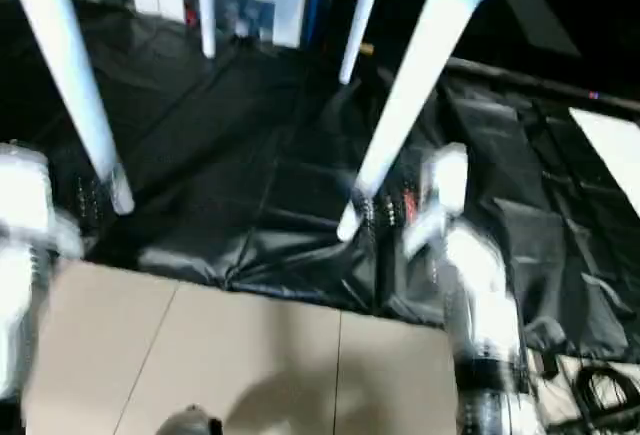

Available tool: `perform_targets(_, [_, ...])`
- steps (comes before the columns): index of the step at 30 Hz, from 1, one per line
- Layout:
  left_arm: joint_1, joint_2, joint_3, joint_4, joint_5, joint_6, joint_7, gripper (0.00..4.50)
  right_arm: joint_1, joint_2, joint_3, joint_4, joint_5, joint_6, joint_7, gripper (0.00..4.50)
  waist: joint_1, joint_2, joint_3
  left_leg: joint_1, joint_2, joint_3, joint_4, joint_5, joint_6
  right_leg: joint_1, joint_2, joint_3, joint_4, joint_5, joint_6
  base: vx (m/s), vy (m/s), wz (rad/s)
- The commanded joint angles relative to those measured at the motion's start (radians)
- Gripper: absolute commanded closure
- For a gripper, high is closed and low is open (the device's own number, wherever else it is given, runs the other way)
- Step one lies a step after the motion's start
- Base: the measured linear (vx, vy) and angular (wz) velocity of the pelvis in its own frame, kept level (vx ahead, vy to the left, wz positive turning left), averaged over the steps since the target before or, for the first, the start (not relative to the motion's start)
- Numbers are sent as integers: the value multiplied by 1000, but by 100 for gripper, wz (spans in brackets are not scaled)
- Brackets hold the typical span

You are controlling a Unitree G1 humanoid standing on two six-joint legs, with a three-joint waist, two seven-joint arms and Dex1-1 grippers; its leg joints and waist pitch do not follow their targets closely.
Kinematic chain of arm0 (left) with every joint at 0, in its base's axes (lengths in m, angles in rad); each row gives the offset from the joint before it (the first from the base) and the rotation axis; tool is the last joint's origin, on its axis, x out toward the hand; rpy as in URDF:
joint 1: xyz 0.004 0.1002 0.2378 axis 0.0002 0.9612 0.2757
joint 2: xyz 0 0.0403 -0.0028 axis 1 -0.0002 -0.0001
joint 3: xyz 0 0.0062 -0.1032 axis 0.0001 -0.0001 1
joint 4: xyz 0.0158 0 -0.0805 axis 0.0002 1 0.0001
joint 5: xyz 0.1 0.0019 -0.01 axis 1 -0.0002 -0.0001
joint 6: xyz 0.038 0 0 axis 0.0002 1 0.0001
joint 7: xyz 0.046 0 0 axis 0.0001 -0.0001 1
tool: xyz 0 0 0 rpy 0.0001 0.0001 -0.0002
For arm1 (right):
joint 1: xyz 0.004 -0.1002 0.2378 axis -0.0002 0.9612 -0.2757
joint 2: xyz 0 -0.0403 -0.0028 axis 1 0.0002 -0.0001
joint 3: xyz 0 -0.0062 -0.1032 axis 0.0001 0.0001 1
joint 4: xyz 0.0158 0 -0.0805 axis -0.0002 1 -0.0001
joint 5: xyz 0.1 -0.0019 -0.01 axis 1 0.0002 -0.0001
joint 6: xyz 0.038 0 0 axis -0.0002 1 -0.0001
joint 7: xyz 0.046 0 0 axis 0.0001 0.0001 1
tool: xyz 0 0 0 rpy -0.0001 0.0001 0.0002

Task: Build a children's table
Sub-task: Flip table

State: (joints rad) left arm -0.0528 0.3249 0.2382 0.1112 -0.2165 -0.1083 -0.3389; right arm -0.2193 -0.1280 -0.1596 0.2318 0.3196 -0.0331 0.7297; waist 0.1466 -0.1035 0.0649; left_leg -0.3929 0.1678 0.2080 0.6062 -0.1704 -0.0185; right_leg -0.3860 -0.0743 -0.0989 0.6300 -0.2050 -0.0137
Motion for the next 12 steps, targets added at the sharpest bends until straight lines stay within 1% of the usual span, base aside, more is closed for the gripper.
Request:
perform_targets(1, [44,-14,-15,-84,-9,49,21,178,43,8,-7,-80,-41,-22,-79,0,-7,39,-50,46,93,-65,-106,-519,-118,11,-113,73,-110,-384,-115,0,0,0])
perform_targets(2, [86,-23,-22,-128,-2,78,34,178,87,23,-7,-128,-61,-23,-121,0,-9,39,-43,55,91,-69,-102,-567,-116,7,-120,73,-128,-493,-96,0,0,0])
perform_targets(3, [98,-25,-25,-142,0,87,36,178,101,26,-6,-144,-66,-21,-131,0,-10,40,-42,58,91,-71,-101,-575,-117,8,-122,72,-132,-532,-86,0,0,0])
perform_targets(4, [120,-30,-32,-168,8,103,42,178,130,30,-4,-175,-81,-19,-151,0,-12,39,-40,58,89,-75,-100,-580,-108,10,-123,69,-143,-594,-64,0,0,0])
perform_targets(5, [130,-33,-34,-182,12,111,47,178,143,31,-2,-190,-85,-13,-159,0,-12,41,-39,59,91,-77,-102,-580,-109,11,-123,69,-145,-609,-58,0,0,0])
perform_targets(6, [175,-50,-43,-242,58,127,84,178,200,35,6,-257,-89,38,-191,0,-11,44,-38,60,91,-79,-104,-581,-109,13,-123,67,-146,-612,-55,0,0,0])
perform_targets(7, [217,-61,-58,-297,91,136,104,178,250,36,12,-317,-93,94,-215,0,-16,49,-32,53,98,-84,-121,-592,-115,22,-110,64,-142,-550,-55,0,0,0])
perform_targets(8, [240,-63,-69,-324,89,144,99,178,275,35,16,-346,-101,113,-227,0,-15,49,-33,54,98,-85,-123,-598,-117,24,-110,65,-141,-538,-56,0,0,0])
perform_targets(9, [257,-69,-77,-348,82,158,100,178,299,38,20,-373,-108,123,-235,0,-16,49,-31,62,95,-84,-120,-636,-120,18,-111,64,-146,-564,-54,0,0,0])
perform_targets(10, [280,-77,-85,-381,72,178,104,178,330,42,25,-410,-116,135,-246,0,-16,53,-31,61,93,-86,-120,-640,-118,19,-115,65,-150,-574,-52,0,0,0])
perform_targets(11, [296,-83,-90,-405,79,187,117,178,350,48,28,-433,-116,146,-259,0,-17,61,-29,58,92,-89,-122,-642,-117,23,-117,63,-152,-583,-47,0,0,0])
perform_targets(12, [299,-84,-92,-409,79,190,119,178,354,50,28,-437,-117,150,-263,0,-20,56,-31,57,92,-88,-122,-637,-116,26,-116,61,-154,-579,-44,0,0,0])
